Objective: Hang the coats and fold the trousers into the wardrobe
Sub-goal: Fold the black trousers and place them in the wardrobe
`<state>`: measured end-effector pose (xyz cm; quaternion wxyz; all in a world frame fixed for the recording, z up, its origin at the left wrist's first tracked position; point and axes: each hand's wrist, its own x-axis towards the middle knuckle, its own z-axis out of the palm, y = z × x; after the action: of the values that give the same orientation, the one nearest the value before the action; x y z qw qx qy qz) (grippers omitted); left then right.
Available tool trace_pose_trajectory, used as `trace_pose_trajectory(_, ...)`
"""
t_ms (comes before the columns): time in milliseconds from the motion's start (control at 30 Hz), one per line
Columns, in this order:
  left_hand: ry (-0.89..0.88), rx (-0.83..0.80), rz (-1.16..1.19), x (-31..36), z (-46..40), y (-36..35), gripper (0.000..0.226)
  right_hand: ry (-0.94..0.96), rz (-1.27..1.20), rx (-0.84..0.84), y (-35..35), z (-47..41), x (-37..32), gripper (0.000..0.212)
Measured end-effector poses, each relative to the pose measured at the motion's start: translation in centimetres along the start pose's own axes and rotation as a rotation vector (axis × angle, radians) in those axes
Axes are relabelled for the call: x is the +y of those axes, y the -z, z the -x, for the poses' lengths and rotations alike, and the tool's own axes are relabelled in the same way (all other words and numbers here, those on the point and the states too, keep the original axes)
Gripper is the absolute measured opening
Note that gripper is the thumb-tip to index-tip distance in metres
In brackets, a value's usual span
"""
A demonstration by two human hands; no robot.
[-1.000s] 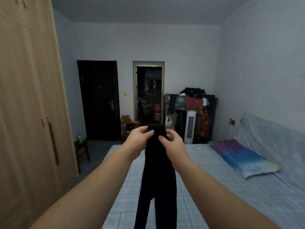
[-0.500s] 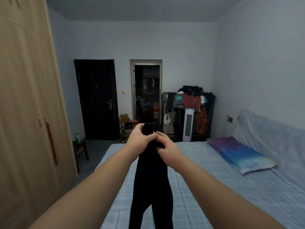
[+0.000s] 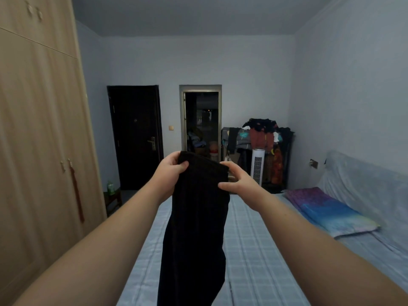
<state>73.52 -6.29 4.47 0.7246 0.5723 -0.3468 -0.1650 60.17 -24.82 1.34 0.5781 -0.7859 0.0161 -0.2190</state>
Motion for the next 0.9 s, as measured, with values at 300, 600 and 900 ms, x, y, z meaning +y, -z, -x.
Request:
trace_pose_trajectory(300, -0.037, -0.141, 0.017, 3.1, 0.6, 0.3, 0.027, -0.034, -0.243, -0.137, 0.6, -0.3, -0.1, 0.042)
trace_pose_trajectory(600, -0.058, -0.117, 0.064, 5.4, 1.2, 0.1, 0.027, -0.038, -0.493, -0.197, 0.0, -0.5, -1.2, 0.054)
trace_pose_trajectory(900, -0.11, -0.098, 0.099, 6.0, 0.8, 0.3, 0.025, -0.097, -0.636, -0.237, -1.4, 0.1, -1.4, 0.064)
